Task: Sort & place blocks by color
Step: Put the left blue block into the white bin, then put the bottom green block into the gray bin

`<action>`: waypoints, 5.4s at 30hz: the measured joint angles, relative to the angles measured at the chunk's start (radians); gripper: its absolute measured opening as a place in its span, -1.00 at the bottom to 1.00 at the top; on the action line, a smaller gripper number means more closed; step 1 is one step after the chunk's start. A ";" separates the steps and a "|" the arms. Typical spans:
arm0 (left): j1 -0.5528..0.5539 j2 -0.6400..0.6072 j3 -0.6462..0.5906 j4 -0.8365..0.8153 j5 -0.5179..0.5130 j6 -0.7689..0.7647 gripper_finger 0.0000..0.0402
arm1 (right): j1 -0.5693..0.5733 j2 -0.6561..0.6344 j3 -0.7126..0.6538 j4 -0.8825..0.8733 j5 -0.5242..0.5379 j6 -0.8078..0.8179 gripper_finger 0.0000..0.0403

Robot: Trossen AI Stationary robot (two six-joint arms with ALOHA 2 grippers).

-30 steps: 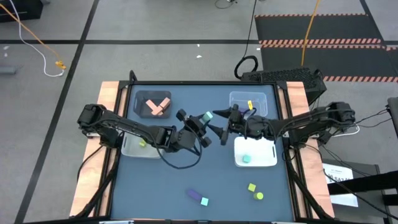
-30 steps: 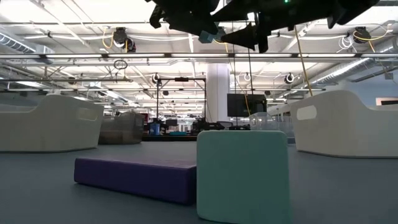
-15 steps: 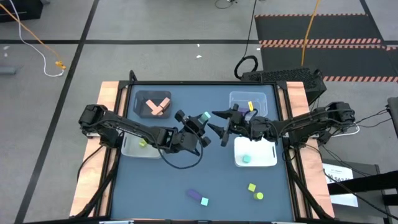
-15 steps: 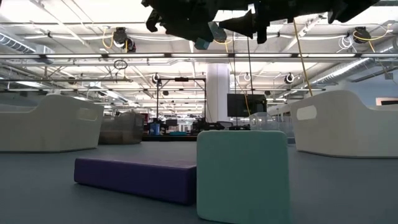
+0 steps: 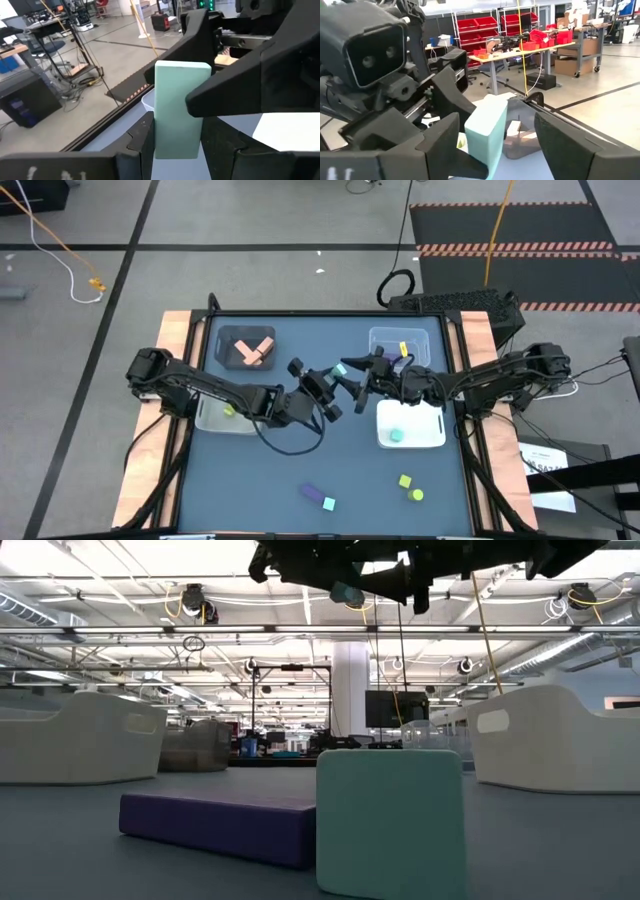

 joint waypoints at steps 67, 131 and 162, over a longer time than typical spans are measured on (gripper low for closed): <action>0.009 -0.002 0.000 -0.477 0.016 -0.469 0.50 | 0.251 -0.380 -0.002 -1.462 -0.344 1.095 -0.76; -0.258 -0.002 0.000 -0.471 -0.014 -0.850 0.50 | 0.765 -0.073 -0.002 -1.079 -0.468 1.098 -0.01; -0.261 -0.002 0.000 -0.471 -0.013 -0.875 0.50 | 0.865 -0.045 -0.005 -1.032 -0.073 0.555 -0.01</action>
